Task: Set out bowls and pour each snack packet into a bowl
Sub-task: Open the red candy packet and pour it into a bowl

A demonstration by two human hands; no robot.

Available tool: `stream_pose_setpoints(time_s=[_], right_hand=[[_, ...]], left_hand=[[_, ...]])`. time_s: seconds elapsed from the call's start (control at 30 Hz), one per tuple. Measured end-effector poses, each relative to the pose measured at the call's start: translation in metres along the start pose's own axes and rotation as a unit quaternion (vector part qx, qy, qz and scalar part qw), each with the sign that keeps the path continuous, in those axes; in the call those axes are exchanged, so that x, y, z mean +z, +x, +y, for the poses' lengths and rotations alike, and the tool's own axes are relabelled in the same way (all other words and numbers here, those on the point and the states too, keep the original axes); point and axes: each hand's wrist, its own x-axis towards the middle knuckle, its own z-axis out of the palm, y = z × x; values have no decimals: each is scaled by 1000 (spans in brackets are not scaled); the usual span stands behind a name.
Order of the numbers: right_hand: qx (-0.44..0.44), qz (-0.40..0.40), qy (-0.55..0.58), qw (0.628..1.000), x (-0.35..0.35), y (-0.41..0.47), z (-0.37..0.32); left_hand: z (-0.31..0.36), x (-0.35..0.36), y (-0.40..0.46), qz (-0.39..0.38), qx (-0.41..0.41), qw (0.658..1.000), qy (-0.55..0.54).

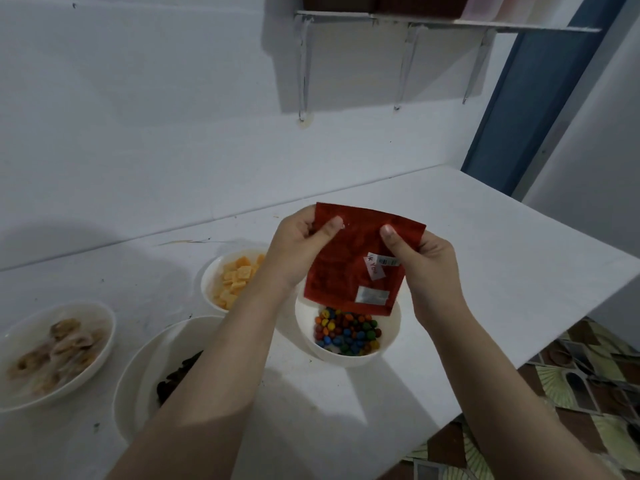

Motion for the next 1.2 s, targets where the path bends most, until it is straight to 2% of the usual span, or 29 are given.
stream_pose_setpoints(time_s=[0.1,0.23,0.37,0.43,0.5,0.57,0.63,0.8,1.2], right_hand=[[30,-64,-17,997,0,0,5],[79,-182,-147,969,1,-2,19],[103,-181,-192,959,5,-1,32],[133,-150,-172,965,1,-1,37],[148,-110,-86,979,-8,1,39],[152,-64,27,986,-21,1,35],[136,-26,74,988,-38,3,31],[78,56,94,991,-104,4,20],[61,264,91,958,-374,-21,10]], left_hand=[[-7,-2,0,35,-19,997,-61],[-14,-12,-6,110,-37,983,-140],[-14,-18,-8,191,-83,946,-247],[-17,-20,-9,211,-104,930,-281],[-20,-14,-10,202,-111,924,-304],[-22,1,-11,174,-112,930,-306],[-23,20,-10,147,-111,946,-267],[-33,95,-2,83,-141,971,-174],[-81,368,14,-95,-219,957,-165]])
